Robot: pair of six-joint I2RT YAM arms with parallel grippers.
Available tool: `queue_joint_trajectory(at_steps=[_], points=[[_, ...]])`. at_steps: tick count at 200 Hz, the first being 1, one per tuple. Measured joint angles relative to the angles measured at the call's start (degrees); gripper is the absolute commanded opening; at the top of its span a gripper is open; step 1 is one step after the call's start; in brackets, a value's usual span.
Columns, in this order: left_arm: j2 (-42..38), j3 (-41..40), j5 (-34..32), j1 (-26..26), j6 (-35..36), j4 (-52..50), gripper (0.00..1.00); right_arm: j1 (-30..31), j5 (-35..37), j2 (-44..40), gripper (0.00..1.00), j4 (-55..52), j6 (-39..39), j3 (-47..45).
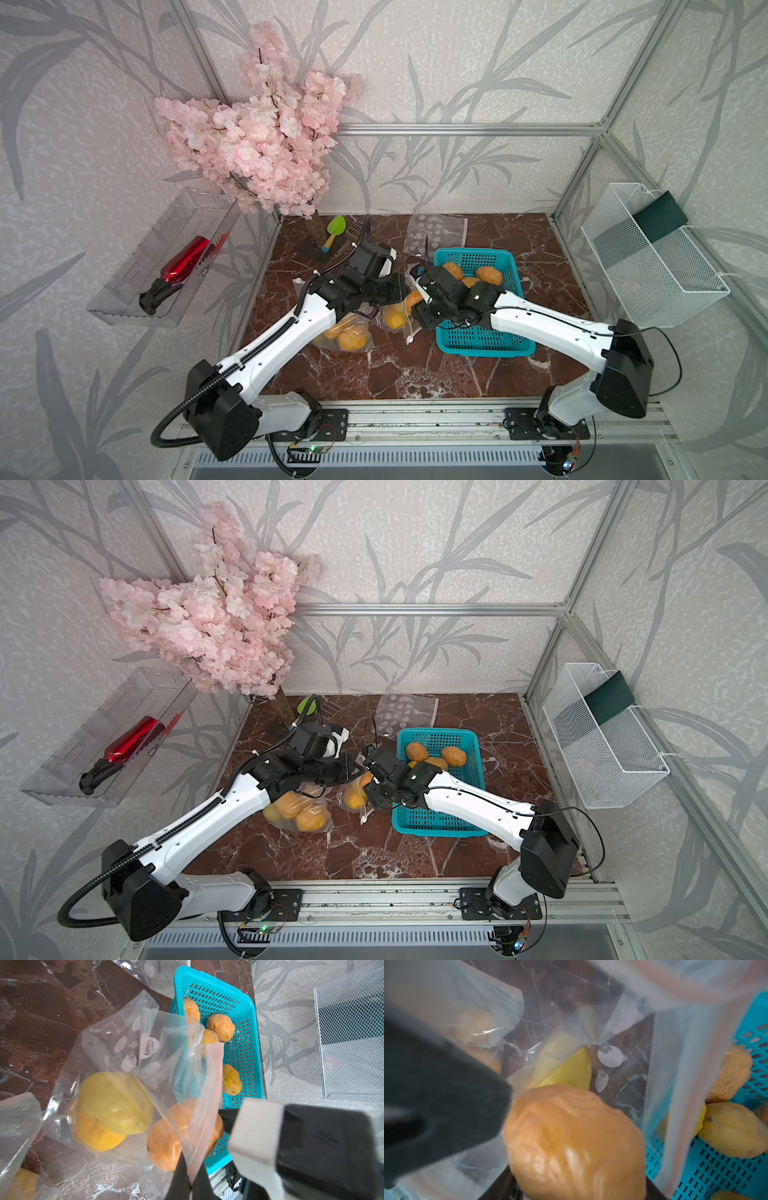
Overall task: Put the potatoes into a zipper bag and zip it
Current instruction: Place the potato into the zipper food storage bag, then pick up the potato from the basket.
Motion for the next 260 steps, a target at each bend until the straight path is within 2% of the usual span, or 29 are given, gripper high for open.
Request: queue_joint_trajectory(at_steps=[15,25,78,116,136,149,163,176,188,204,227,260], points=[[0.0,0.0,0.2,-0.04,-0.02,0.02,0.0,0.0,1.46,0.87,0.63,-1.14,0.61,0.83],[0.0,0.0,0.26,-0.04,-0.02,0.02,0.0,0.0,2.19,1.03,0.72,-1.33,0.87,1.07],[0.0,-0.02,-0.02,-0.04,-0.02,-0.07,0.0,0.0,3.02,-0.96,0.99,-3.3,2.12,1.68],[0.0,-0.02,-0.26,-0.04,0.0,-0.07,0.0,-0.7,4.7,-5.6,1.0,-5.03,3.06,1.7],[0.02,-0.02,-0.55,-0.04,-0.02,-0.04,0.0,-3.1,6.84,-8.81,0.99,-6.91,4.26,1.68],[0.02,-0.02,-0.81,-0.04,-0.02,-0.04,0.0,-7.65,7.5,-11.63,0.99,-7.85,5.7,1.38],[0.02,-0.02,-1.03,-0.04,-0.02,-0.04,0.0,-15.26,7.45,-14.53,1.0,-7.45,7.45,-0.35],[0.02,-0.02,-1.11,-0.04,-0.02,-0.04,0.0,-21.99,7.58,-15.56,0.95,-6.49,8.87,-2.93],[0.02,-0.07,-1.11,-0.04,-0.02,-0.04,0.0,-26.69,7.58,-13.42,0.88,-6.91,9.81,-4.39],[0.02,-0.28,-1.16,-0.04,-0.02,0.02,0.0,-29.07,7.08,-6.73,0.83,-8.35,10.73,-3.78],[0.02,-0.83,-1.29,-0.04,0.0,-0.02,0.0,-29.4,7.17,3.1,0.85,-11.37,11.67,-2.45],[-0.07,-0.9,-1.7,-0.04,0.02,-0.04,0.0,-29.38,6.12,4.5,0.86,-13.05,12.24,-5.11]])
